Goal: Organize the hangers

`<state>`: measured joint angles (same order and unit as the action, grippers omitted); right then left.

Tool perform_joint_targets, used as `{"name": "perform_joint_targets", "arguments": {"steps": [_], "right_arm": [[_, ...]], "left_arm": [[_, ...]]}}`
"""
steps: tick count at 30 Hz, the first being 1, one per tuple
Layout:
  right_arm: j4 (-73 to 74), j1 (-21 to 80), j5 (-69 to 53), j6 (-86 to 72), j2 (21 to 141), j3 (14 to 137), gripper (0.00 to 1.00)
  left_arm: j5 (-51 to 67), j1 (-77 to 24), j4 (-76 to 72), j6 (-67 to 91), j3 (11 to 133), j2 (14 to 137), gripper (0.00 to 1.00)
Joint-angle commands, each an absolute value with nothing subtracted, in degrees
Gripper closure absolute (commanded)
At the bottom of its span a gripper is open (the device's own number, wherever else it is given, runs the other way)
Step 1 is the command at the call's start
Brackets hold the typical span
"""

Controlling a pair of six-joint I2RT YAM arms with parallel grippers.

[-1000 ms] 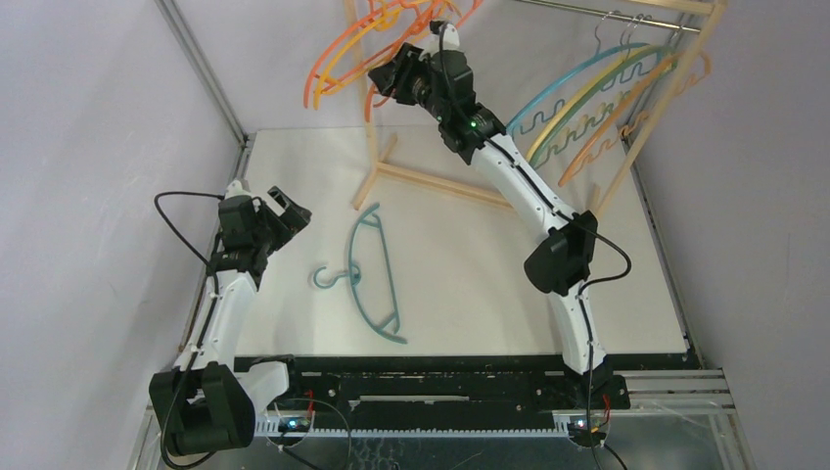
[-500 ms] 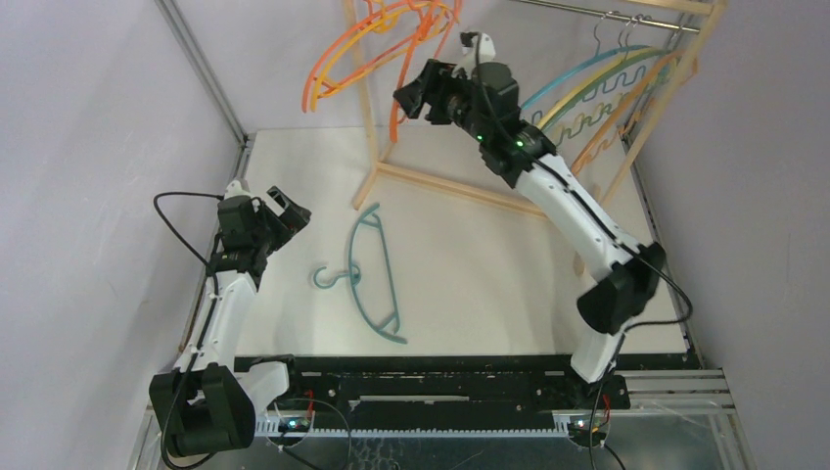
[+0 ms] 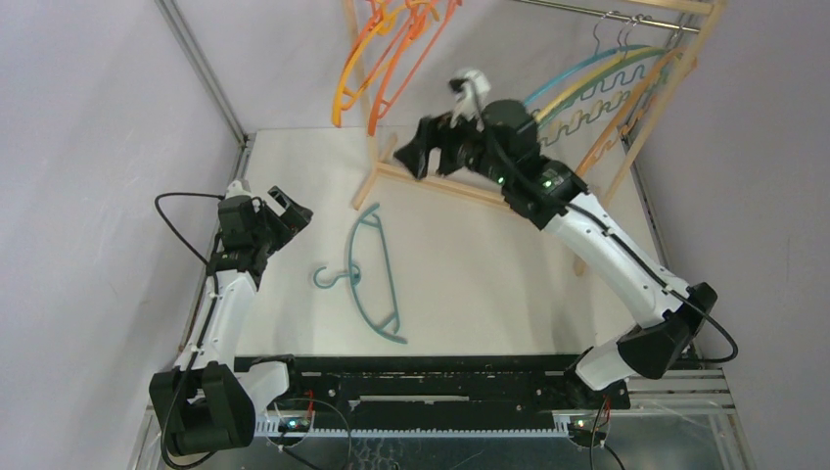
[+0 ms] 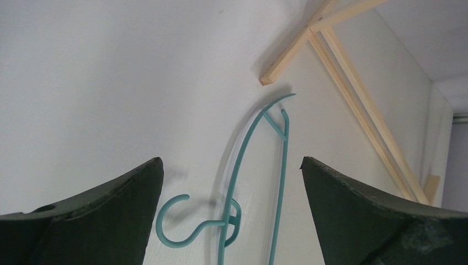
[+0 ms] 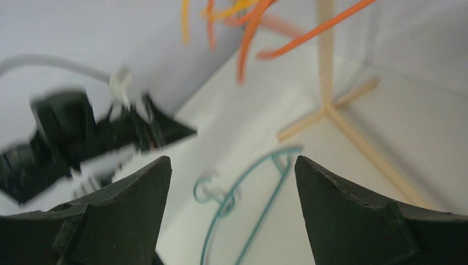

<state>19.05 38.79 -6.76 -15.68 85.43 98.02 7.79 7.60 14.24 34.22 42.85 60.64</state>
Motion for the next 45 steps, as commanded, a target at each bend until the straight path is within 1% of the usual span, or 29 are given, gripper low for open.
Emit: {"name": "perform_joint_targets", "arguments": {"steps": [1, 6, 8, 13, 18, 25, 34, 39, 45], "right_arm": [[31.1, 46.2, -10.0, -6.3, 84.7, 94.1, 0.12], [33.5, 54.5, -8.0, -3.9, 86.1, 87.9, 0.14], [33.8, 56.3, -9.6, -4.7, 88.4, 86.6, 0.16], [37.1, 60.5, -9.9, -5.7, 97.4, 87.7, 0.24], [35.9, 64.7, -8.6, -7.5, 104.1, 88.7, 0.26], [34.7, 65.6, -8.0, -11.3, 112.1, 92.3, 0.33], [33.4, 65.8, -5.8, -14.1, 120.3, 95.5, 0.39], [33.0, 66.0, -1.3, -14.7, 123.3, 96.7, 0.43], [33.3, 66.1, 2.7, -15.1, 125.3, 98.4, 0.44]], "left_arm": [[9.3, 8.0, 12.1, 35.0, 42.2, 59.9, 0.0], [10.6, 8.0, 12.3, 34.5, 41.6, 60.7, 0.0], [10.3, 8.0, 12.5, 34.3, 41.1, 60.2, 0.01], [9.8, 8.1, 14.1, 34.0, 39.3, 58.1, 0.01], [9.0, 8.0, 15.7, 34.0, 37.2, 55.2, 0.0], [9.0, 8.1, 17.3, 34.6, 35.3, 51.7, 0.01], [8.9, 8.0, 20.6, 33.9, 35.7, 48.7, 0.01], [9.3, 8.0, 21.5, 33.5, 36.1, 48.6, 0.01], [9.7, 8.0, 21.6, 33.2, 36.5, 48.9, 0.0]]}}
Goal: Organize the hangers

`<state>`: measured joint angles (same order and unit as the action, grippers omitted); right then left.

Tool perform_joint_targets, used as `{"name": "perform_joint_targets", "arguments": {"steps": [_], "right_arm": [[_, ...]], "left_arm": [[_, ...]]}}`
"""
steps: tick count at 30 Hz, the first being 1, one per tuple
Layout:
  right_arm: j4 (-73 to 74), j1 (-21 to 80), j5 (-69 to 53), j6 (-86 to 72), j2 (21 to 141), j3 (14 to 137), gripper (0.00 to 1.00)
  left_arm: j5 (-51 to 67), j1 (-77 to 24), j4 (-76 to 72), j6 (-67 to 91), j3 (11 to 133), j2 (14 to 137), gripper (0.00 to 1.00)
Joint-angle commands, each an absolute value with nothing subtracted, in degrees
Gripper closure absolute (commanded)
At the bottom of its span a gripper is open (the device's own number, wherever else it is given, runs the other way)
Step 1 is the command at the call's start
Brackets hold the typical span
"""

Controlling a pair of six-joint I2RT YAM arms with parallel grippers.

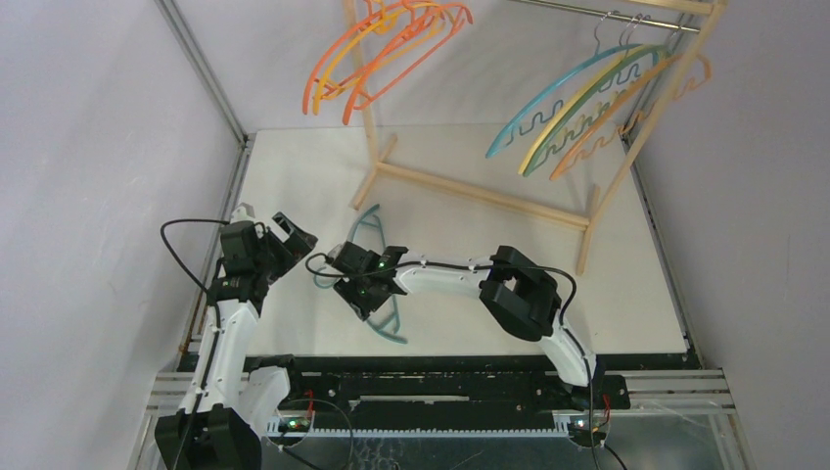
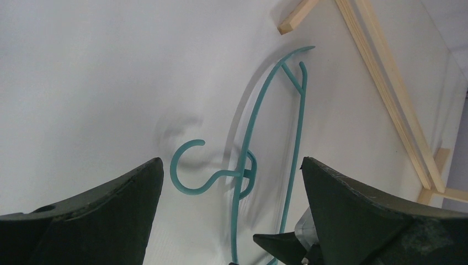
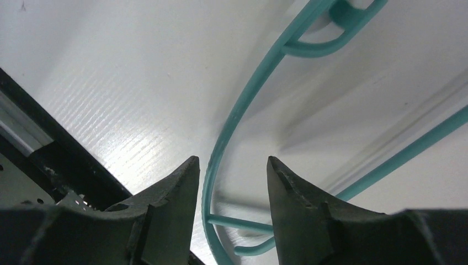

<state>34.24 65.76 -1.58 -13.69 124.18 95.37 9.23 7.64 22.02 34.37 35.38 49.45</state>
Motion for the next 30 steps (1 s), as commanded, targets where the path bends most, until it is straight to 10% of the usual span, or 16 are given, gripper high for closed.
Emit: {"name": "perform_joint_targets", "arguments": {"steps": [1, 11, 19, 30], "right_arm": [[33.7, 66.1, 3.2, -15.2, 125.9, 98.8, 0.45], [36.9, 67.4, 10.2, -14.0, 130.9, 98.6, 0.5], [35.4, 64.9, 8.8, -12.9, 128.7, 92.8, 0.99], [41.5, 57.2, -10.9, -10.3, 108.2, 89.1, 1.0]], "left_arm": [[9.7, 8.1, 21.7, 33.1, 36.6, 49.0, 0.0], [9.8, 8.2, 21.8, 33.0, 35.2, 48.6, 0.0], [9.4, 8.2, 22.3, 33.2, 35.0, 47.9, 0.01], [9.3, 8.5, 21.3, 34.3, 38.2, 48.2, 0.01]]}}
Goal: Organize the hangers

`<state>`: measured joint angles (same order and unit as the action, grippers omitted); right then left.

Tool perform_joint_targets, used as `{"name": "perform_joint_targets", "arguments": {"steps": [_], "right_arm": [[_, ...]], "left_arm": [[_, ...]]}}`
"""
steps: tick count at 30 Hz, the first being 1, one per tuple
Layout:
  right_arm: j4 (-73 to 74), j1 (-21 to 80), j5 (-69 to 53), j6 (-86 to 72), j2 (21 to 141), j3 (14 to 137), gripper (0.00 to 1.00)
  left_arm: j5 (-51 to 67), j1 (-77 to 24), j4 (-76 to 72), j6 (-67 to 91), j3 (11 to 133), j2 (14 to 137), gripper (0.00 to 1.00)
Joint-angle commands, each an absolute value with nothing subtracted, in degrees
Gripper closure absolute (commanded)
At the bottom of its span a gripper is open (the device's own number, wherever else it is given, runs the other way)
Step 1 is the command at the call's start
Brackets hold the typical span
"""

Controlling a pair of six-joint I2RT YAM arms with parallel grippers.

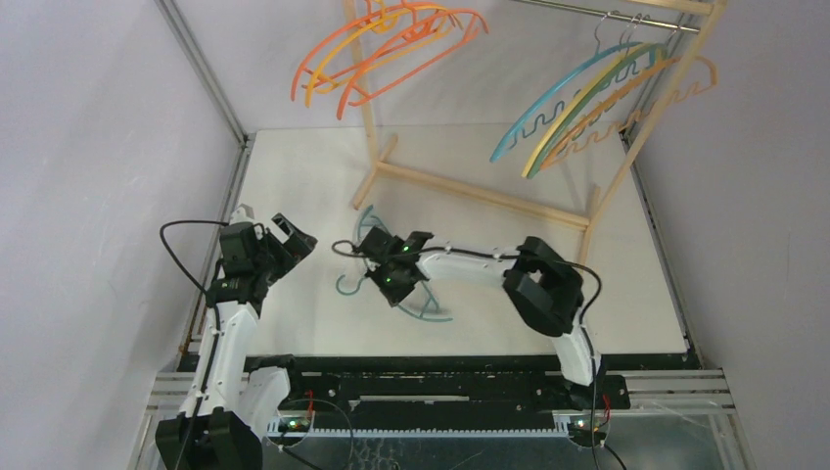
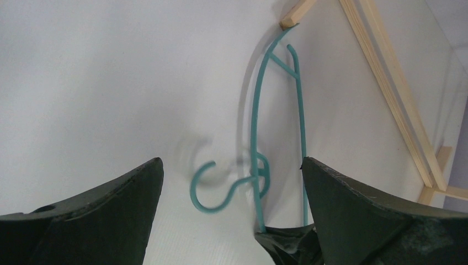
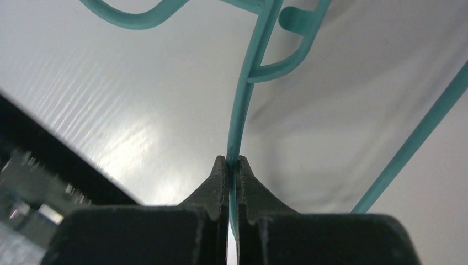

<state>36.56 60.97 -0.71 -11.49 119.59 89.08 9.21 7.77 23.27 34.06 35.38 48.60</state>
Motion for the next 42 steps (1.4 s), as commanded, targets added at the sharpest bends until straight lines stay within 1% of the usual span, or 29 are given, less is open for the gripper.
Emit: {"name": "perform_joint_targets", "arguments": {"steps": [1, 6, 9, 13, 16, 19, 23, 27, 31, 38, 42], "right_arm": [[42.4, 56.2, -12.9, -10.3, 105.8, 89.2, 1.0], [45.1, 51.4, -25.7, -12.3, 96.8, 91.4, 1.0], [48.6, 50.5, -26.1, -14.2, 94.4, 96.1, 1.0], [50.1, 49.1, -21.1, -20.3, 92.0, 101.2, 1.0], [46.4, 47.1, -15.0, -26.8, 90.0, 102.2, 1.0], [44.0, 46.7, -6.7, -29.7, 88.4, 103.4, 1.0], [41.4, 46.0, 0.5, -31.3, 85.9, 101.4, 1.0], [34.1, 43.8, 5.4, -34.0, 83.2, 97.5, 1.0], [28.2, 41.5, 7.3, -35.8, 84.6, 101.2, 1.0], [15.9, 40.5, 17.1, -35.4, 85.9, 104.7, 1.0], [12.4, 38.6, 18.7, -35.1, 90.1, 109.0, 1.0]], "left_arm": [[9.3, 8.5, 21.2, 34.3, 38.9, 48.4, 0.0], [9.7, 8.6, 20.7, 33.9, 42.3, 50.3, 0.01], [9.8, 8.5, 19.8, 34.2, 43.1, 51.2, 0.0], [10.7, 8.6, 17.3, 35.9, 42.3, 52.1, 0.01], [11.7, 8.6, 15.7, 36.9, 42.0, 52.5, 0.01], [12.1, 8.6, 15.6, 37.0, 42.2, 52.3, 0.01], [12.2, 8.5, 16.0, 36.7, 42.6, 51.7, 0.01], [12.5, 8.6, 16.1, 37.2, 42.6, 51.7, 0.0], [12.7, 8.6, 16.8, 36.4, 43.3, 51.8, 0.01], [12.6, 8.6, 18.0, 35.8, 44.5, 52.3, 0.01], [12.3, 8.5, 19.0, 35.1, 45.0, 52.4, 0.01]]}}
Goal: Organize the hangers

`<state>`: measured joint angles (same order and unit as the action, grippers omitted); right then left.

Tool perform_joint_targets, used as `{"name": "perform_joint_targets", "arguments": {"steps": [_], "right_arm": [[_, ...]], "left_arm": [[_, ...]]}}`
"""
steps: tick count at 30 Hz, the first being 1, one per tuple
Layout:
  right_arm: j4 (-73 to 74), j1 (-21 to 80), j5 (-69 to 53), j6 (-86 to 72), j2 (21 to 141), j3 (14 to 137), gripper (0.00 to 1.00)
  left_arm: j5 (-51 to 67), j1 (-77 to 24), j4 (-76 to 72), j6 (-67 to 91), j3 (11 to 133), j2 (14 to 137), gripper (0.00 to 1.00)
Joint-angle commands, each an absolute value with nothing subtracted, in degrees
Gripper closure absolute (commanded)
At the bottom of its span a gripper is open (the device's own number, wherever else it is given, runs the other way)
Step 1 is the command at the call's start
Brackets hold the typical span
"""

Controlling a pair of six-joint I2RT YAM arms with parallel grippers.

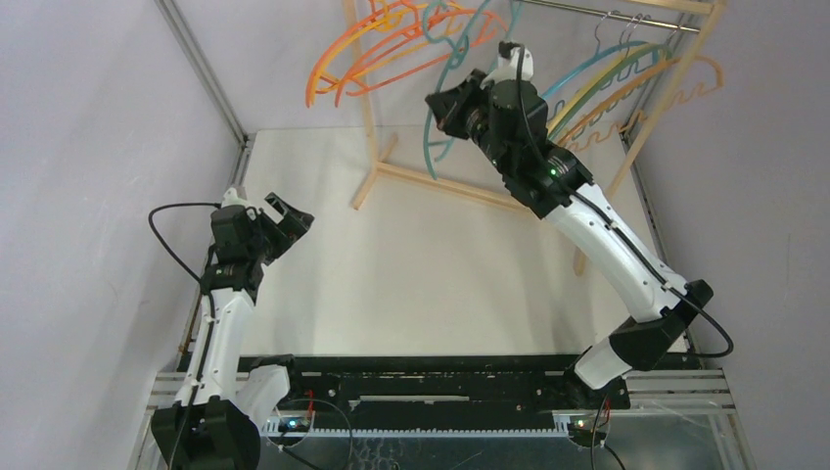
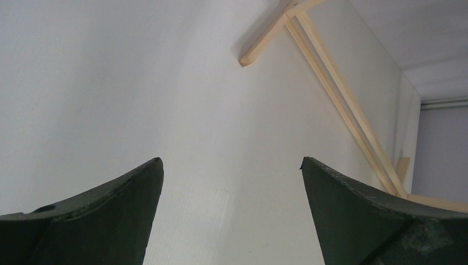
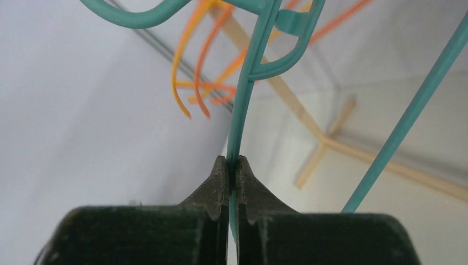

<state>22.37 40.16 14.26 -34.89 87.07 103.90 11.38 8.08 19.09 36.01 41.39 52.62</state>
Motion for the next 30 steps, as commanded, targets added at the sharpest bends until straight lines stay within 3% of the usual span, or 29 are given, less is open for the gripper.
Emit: {"name": "perform_joint_targets", "arguments": {"steps": [1, 30], "right_arm": [[11.8, 38.0, 18.9, -35.2, 91.1, 109.8, 1.0], [13.1, 32.1, 23.7, -35.4, 110.1, 124.9, 1.0]], "left_arm": [[12.3, 8.5, 19.2, 34.9, 45.2, 52.4, 0.01], [15.8, 11.3, 20.9, 31.5, 46.0, 54.7, 0.01]]}}
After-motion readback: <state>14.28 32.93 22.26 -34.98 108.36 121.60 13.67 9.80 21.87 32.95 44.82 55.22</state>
